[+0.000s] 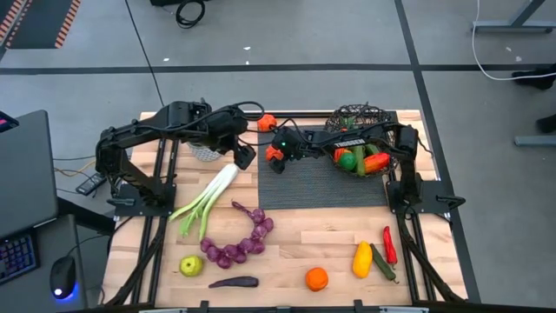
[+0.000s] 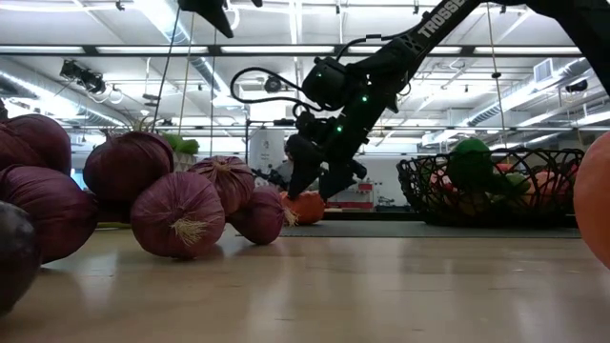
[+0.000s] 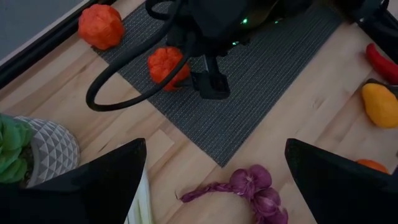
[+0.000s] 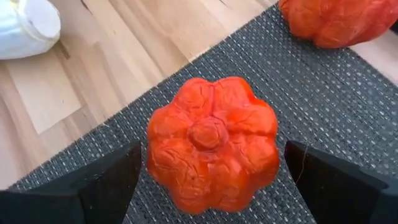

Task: Build produce basket
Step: Put the bottom orange pumpkin into the black basket

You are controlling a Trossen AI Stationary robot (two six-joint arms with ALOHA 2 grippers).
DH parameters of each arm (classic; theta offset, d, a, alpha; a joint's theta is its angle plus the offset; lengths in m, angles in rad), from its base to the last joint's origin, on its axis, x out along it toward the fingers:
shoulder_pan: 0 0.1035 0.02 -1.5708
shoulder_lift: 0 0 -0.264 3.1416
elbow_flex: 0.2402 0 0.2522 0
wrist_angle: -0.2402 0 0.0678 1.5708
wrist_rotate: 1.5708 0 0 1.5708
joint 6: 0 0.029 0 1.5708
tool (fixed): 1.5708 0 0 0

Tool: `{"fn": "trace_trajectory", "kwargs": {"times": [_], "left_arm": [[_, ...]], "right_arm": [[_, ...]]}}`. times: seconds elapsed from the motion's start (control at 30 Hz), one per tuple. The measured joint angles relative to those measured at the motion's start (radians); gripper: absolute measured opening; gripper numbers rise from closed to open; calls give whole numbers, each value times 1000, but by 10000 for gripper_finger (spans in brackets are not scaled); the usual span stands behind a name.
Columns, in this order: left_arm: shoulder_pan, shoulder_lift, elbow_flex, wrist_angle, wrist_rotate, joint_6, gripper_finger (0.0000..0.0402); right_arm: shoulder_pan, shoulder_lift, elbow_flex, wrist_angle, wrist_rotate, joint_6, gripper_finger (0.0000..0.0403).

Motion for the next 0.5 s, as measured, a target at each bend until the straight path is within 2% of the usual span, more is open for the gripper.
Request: {"fn": "trace_trajectory", "kwargs": {"times": [0.5], "left_arm": [[-4, 0, 0, 11, 0, -8, 391]], "right_arm": [[4, 0, 0, -16, -4, 3, 392]]}}
